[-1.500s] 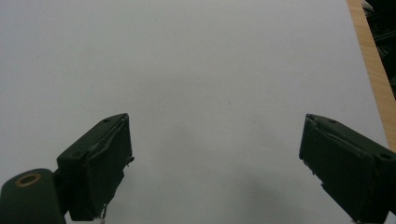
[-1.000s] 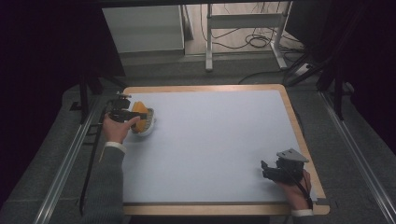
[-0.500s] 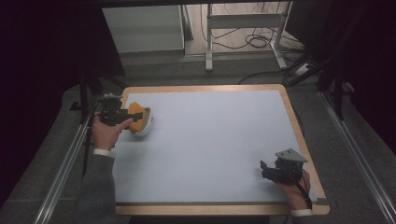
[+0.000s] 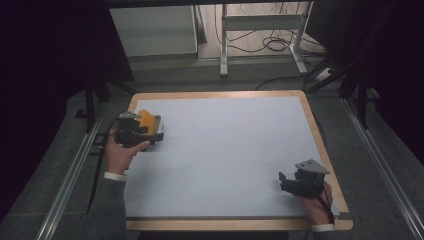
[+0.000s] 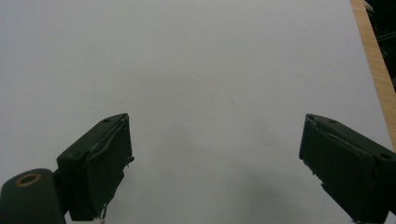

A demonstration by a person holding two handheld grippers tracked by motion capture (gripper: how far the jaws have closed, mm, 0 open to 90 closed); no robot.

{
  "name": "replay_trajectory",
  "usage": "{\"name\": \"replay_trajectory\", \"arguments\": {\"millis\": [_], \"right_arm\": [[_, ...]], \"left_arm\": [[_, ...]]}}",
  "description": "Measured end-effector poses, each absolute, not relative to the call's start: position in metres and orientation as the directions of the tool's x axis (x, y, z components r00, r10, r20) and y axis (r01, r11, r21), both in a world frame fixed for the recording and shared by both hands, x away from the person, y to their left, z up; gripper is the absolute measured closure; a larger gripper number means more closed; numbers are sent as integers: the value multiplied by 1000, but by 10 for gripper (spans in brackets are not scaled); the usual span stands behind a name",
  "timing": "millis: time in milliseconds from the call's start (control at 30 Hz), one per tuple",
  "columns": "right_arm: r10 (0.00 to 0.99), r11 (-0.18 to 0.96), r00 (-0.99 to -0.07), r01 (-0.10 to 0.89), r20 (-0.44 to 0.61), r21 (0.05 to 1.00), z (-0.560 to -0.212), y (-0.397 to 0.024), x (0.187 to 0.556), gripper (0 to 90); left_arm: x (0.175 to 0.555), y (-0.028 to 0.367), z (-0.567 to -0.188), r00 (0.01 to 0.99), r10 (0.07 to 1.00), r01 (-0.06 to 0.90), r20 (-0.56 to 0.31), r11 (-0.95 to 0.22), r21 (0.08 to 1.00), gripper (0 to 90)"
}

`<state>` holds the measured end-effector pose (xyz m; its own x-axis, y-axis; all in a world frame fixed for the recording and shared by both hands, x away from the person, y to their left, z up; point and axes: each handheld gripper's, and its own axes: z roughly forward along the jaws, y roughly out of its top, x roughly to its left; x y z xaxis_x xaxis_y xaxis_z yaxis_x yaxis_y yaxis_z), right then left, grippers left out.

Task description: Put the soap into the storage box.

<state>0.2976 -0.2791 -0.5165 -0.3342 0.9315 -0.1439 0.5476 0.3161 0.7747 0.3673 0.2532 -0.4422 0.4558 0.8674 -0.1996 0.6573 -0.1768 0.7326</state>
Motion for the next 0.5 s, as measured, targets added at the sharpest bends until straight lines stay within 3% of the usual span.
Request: {"name": "replay_trajectory", "arguments": {"millis": [500], "right_arm": [[929,322,-341,544,-147,775,-518,-278,298,92]], "left_arm": [[331,244,-478,518,825,656,-225,-214,724,246]]}}
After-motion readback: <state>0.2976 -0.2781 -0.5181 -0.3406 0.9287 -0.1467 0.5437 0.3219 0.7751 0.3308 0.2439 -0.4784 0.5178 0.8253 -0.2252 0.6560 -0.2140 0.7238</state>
